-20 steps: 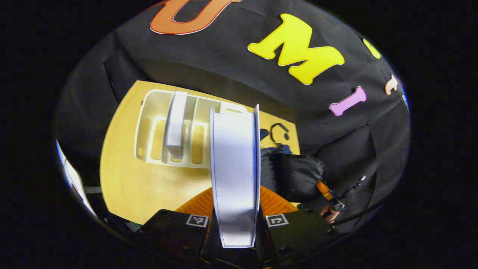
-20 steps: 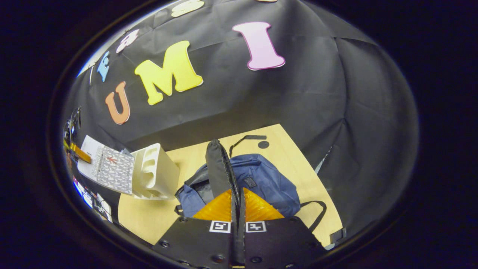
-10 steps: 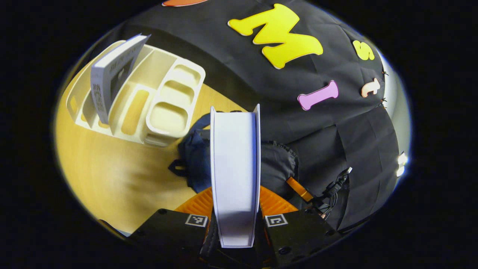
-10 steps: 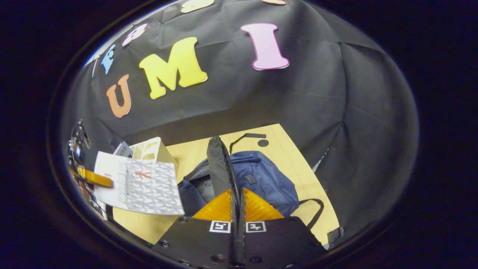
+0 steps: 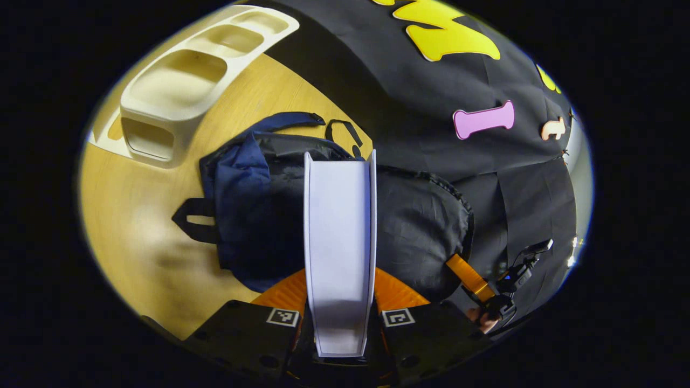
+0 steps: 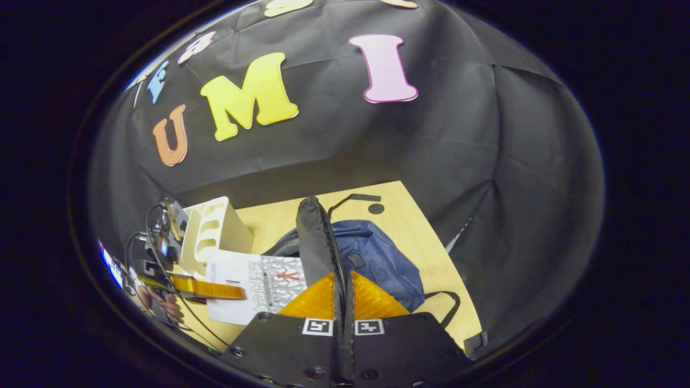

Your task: Open the schoolbag, grab two books from the bookshelf and put them into the schoolbag.

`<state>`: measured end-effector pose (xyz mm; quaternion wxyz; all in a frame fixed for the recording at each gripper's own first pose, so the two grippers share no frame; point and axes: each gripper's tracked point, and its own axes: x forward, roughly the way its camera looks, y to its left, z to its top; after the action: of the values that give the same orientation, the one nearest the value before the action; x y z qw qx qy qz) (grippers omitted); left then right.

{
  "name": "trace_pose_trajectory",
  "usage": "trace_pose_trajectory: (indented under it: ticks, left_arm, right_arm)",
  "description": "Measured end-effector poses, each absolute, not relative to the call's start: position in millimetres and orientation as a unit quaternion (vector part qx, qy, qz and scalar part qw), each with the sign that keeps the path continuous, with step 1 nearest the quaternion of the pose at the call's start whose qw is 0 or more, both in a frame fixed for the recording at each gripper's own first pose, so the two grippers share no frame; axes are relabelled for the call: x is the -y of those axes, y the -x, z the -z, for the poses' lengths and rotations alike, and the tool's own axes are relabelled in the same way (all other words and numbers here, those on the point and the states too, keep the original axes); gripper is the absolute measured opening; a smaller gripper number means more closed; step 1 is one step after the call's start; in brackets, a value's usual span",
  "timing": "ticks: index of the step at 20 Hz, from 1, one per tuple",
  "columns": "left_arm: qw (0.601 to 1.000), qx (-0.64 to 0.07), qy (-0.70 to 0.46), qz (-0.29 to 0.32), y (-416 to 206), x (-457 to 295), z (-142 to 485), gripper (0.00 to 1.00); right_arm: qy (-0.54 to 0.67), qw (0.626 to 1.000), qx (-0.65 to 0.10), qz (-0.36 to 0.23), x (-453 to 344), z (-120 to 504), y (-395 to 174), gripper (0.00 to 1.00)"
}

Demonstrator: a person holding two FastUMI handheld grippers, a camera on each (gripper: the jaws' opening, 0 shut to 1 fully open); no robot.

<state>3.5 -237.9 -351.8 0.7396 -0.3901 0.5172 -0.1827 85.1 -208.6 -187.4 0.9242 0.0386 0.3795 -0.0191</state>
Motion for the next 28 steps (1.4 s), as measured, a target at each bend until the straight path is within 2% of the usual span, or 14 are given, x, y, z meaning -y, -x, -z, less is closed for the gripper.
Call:
trace_pose_trajectory:
  ticks: [7, 14, 15, 18, 19, 20, 21, 22, 23, 28]
  left_arm:
    - [0.714, -0.503, 0.445, 0.198, -34.8, 285.5, 395.7, 0.42]
    - [0.678, -0.506, 0.497, 0.193, -45.9, 294.7, 423.0, 0.42]
    - [0.685, -0.503, 0.491, 0.193, -49.3, 298.9, 424.6, 0.35]
    - [0.709, -0.526, 0.437, 0.169, -48.0, 297.1, 440.9, 0.54]
    - [0.714, -0.543, 0.412, 0.156, -45.0, 294.2, 449.7, 0.49]
    - [0.708, -0.569, 0.39, 0.149, -37.7, 290.5, 455.3, 0.81]
    - [0.699, -0.589, 0.381, 0.142, -28.8, 288.2, 457.5, 0.93]
    - [0.694, -0.604, 0.369, 0.133, -21.2, 284.4, 460.6, 0.83]
    - [0.695, -0.615, 0.353, 0.12, -18.8, 278.2, 460.9, 0.89]
    - [0.738, -0.629, 0.233, 0.075, -10.3, 227.8, 432.9, 0.95]
  right_arm:
    - [-0.028, 0.926, -0.375, 0.013, 211.0, 171.3, -97.3, 0.0]
    - [-0.03, 0.928, -0.371, 0.008, 206.5, 172.2, -100.7, 0.0]
    - [-0.029, 0.928, -0.372, 0.007, 207.0, 173.7, -101.2, 0.0]
    - [-0.032, 0.928, -0.372, 0.006, 208.5, 178.4, -101.1, 0.0]
    - [-0.033, 0.927, -0.372, 0.006, 208.3, 180.0, -101.1, 0.0]
    - [-0.035, 0.927, -0.373, 0.005, 208.4, 182.1, -100.3, 0.0]
    - [-0.037, 0.927, -0.374, 0.004, 208.3, 183.1, -100.8, 0.0]
    - [-0.038, 0.927, -0.373, 0.003, 208.1, 185.3, -101.5, 0.0]
    - [-0.037, 0.927, -0.373, 0.004, 208.2, 185.7, -102.6, 0.0]
    - [-0.029, 0.928, -0.373, 0.002, 205.2, 189.5, -100.7, 0.0]
